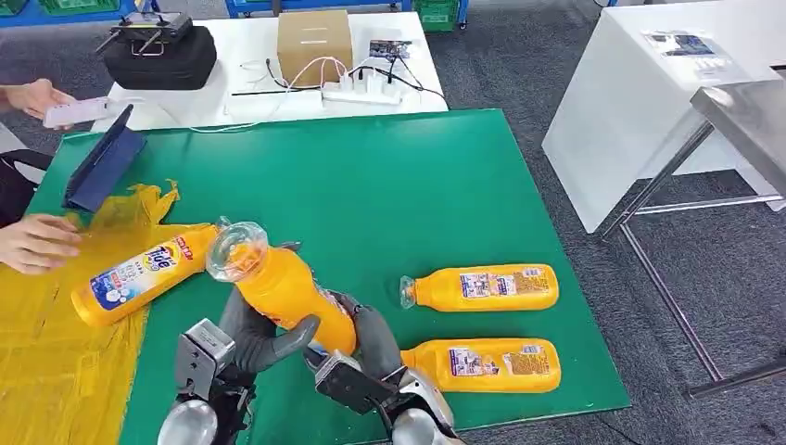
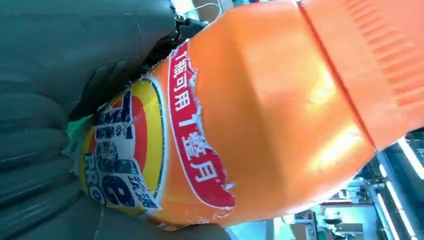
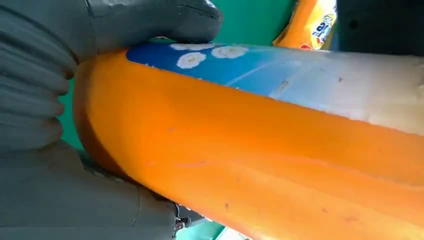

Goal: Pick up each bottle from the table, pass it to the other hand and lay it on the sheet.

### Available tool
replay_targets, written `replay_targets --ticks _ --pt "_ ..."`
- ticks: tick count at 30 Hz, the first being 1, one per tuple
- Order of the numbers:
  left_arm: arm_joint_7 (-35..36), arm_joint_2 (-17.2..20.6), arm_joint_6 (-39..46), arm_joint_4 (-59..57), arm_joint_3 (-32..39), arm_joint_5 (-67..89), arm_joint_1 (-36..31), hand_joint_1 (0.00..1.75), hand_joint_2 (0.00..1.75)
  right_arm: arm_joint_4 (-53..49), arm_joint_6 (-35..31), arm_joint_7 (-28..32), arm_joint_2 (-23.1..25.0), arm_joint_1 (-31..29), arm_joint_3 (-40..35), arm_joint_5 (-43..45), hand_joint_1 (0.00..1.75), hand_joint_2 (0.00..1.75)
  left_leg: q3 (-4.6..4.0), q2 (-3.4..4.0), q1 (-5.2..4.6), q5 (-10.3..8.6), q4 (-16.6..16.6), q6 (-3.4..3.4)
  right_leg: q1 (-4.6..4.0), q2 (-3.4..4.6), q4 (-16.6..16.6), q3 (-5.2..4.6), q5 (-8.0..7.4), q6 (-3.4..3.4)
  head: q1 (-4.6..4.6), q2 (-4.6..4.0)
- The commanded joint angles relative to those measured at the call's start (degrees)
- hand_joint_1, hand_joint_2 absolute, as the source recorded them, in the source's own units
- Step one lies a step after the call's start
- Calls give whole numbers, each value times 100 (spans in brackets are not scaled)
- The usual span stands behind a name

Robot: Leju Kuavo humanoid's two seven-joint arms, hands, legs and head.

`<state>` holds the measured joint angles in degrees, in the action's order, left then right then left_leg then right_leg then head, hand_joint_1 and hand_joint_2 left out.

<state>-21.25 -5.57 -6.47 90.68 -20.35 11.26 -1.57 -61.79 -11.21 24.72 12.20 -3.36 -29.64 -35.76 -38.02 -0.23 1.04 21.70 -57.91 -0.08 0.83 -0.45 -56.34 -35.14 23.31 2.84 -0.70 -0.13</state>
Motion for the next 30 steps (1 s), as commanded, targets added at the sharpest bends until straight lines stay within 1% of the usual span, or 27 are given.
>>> replay_targets --ticks 1,2,3,4,5,7,8,10,11,12,13,14,15,16,17,22,23,24,26,27,28,29,30 --pt "19 -29 65 -372 -242 130 -169 175 175 -310 -47 34 -171 -19 -298 -4 175 175 20 -2 -3 7 3 4 1 -2 2 20 8 -8 0 0" --pt "9 -20 104 -352 -241 180 -173 175 175 -343 -58 44 -172 -8 -279 14 175 175 13 -2 -2 4 3 4 1 -1 2 13 5 -6 0 0" --pt "-20 10 242 -284 -218 335 -176 175 175 -461 -78 84 -184 30 -235 68 168 175 29 -3 -5 11 2 6 3 -2 0 29 13 -11 -2 0" --pt "-37 35 330 -221 -194 430 -174 175 175 -563 -111 118 -189 65 -190 117 82 175 15 -1 -1 5 2 4 0 0 3 14 5 -7 0 0" --pt "-64 70 452 -150 -178 589 -173 175 175 -676 -82 169 -178 119 -129 244 0 175 29 -4 -5 13 -1 6 2 -3 -3 29 15 -12 0 0" --pt "-123 206 704 114 -110 977 -171 175 175 -1080 -38 215 -245 249 -10 410 0 175 13 -3 -3 6 -1 4 2 -3 -3 12 9 -8 0 0" --pt "-117 294 826 227 -75 1206 -188 175 175 -1244 -40 223 -281 300 40 430 0 175 24 -1 -5 12 -1 5 3 -1 -5 23 14 -11 -2 0" --pt "-79 357 788 365 23 1257 -191 175 175 -1440 36 206 -328 362 95 453 0 175 10 -1 -4 6 -1 3 3 -1 -5 9 8 -8 0 0" --pt "-71 395 927 412 36 1541 -209 175 175 -1508 32 213 -338 392 125 440 0 175 23 2 -4 13 -3 4 3 3 -6 22 14 -12 -2 0" --pt "22 519 1359 516 87 2296 -298 175 175 -1728 -77 257 -388 472 213 348 0 175 29 -1 -5 15 -3 4 3 0 -8 28 18 -14 -2 0" --pt "217 686 1586 566 107 2923 -413 175 175 -1896 -132 256 -423 531 306 308 0 175 21 -4 -2 10 0 3 1 -2 -3 20 12 -12 0 0" --pt "330 795 1626 587 172 3165 -520 175 175 -2047 -145 252 -462 578 396 301 0 175 7 -9 -1 3 1 2 0 -8 -2 9 7 -7 -2 0" --pt "597 988 1782 517 254 3883 -709 175 175 -2216 -152 223 -507 636 524 254 0 175 19 -13 -3 10 -4 3 1 -12 -10 20 17 -14 0 0" --pt "833 1157 1817 384 302 4414 -888 175 175 -2318 -167 210 -545 660 620 213 0 175 6 -11 0 2 -1 1 -1 -11 -4 7 7 -10 -2 0" --pt "917 1232 1841 239 401 4601 -1018 175 175 -2382 -151 205 -575 663 684 180 0 175 20 -15 -3 6 -2 2 1 -14 -9 22 15 -15 0 0" --pt "829 1185 1833 153 440 4601 -1025 175 175 -2333 -101 212 -519 660 730 154 0 175 14 -2 -1 1 2 2 -1 -1 -3 10 3 -10 0 0" --pt "1227 1408 1842 25 336 5313 -1141 175 175 -2365 -170 235 -537 669 759 111 0 175 27 0 -2 7 1 3 -1 1 -4 23 9 -14 -2 0" --pt "1544 1679 1708 -259 308 5821 -1347 175 175 -2449 -241 250 -579 689 826 108 0 175 21 -5 -1 3 3 3 -1 -4 -2 18 6 -11 -2 0" --pt "1747 2023 1486 -933 365 6251 -1689 175 175 -2578 -329 272 -625 699 973 150 0 175 24 -9 0 1 5 3 1 -8 -2 22 8 -13 -2 0" --pt "1773 2160 1494 -1434 369 6483 -1896 175 175 -2651 -362 292 -639 711 1078 201 0 175 35 -13 -2 2 6 3 2 -12 -5 31 12 -17 -2 0" --pt "1908 2262 1476 -1829 326 6899 -2036 175 175 -2689 -386 300 -646 706 1151 222 0 175 21 -13 1 -4 7 1 1 -14 0 19 4 -11 -2 0" --pt "2048 2312 1536 -2319 285 7358 -2186 175 175 -2737 -418 308 -659 697 1223 237 0 175 36 -15 -3 -1 9 2 4 -15 -4 31 10 -17 -2 0" --pt "2029 2299 1658 -2532 283 7395 -2247 175 175 -2776 -418 314 -659 708 1259 265 0 175 31 -10 -1 -4 10 2 2 -10 -1 28 6 -14 -2 0"
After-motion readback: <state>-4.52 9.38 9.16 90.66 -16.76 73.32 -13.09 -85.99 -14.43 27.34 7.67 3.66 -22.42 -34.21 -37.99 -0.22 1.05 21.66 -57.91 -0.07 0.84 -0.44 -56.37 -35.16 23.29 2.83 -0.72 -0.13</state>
